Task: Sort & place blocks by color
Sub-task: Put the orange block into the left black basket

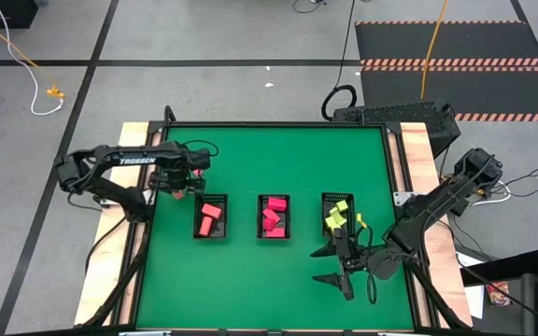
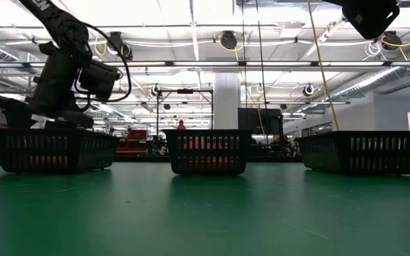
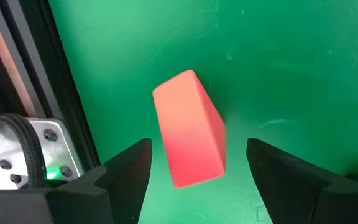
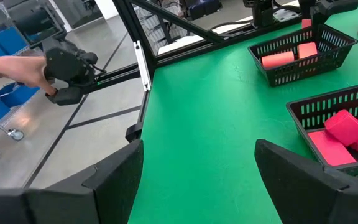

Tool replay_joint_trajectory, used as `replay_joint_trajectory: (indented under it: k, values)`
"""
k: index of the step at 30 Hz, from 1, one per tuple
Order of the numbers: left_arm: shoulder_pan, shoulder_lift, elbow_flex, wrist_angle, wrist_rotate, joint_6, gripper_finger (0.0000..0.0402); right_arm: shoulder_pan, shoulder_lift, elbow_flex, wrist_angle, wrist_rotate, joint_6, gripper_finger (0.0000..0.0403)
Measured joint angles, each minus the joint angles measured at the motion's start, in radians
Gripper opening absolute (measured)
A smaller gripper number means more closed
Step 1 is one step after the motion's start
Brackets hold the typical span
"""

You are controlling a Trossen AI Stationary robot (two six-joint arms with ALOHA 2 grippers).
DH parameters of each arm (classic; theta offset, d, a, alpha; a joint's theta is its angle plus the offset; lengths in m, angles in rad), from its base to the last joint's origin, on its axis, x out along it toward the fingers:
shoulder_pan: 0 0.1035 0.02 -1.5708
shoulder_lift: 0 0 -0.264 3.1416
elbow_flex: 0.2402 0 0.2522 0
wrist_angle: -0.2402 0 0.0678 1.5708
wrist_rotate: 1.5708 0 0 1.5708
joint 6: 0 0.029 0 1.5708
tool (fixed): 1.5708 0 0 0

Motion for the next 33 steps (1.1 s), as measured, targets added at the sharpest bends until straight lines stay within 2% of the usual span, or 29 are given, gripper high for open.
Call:
replay_joint_trajectory:
  k: [9, 18, 33]
  values:
    - [0.029, 0.000, -0.003, 0.004, -0.025, 0.039, 0.0227, 0.000, 0.000, 0.000, -0.006, 0.000, -0.001, 0.0299]
    - [0.028, 0.001, -0.083, 0.060, 0.043, 0.032, 0.0185, 0.000, 0.000, 0.000, -0.026, 0.000, 0.010, 0.0299]
    - [0.094, 0.000, -0.083, 0.158, 0.046, 0.112, 0.0180, -0.018, 0.000, 0.000, -0.026, 0.004, -0.005, 0.0299]
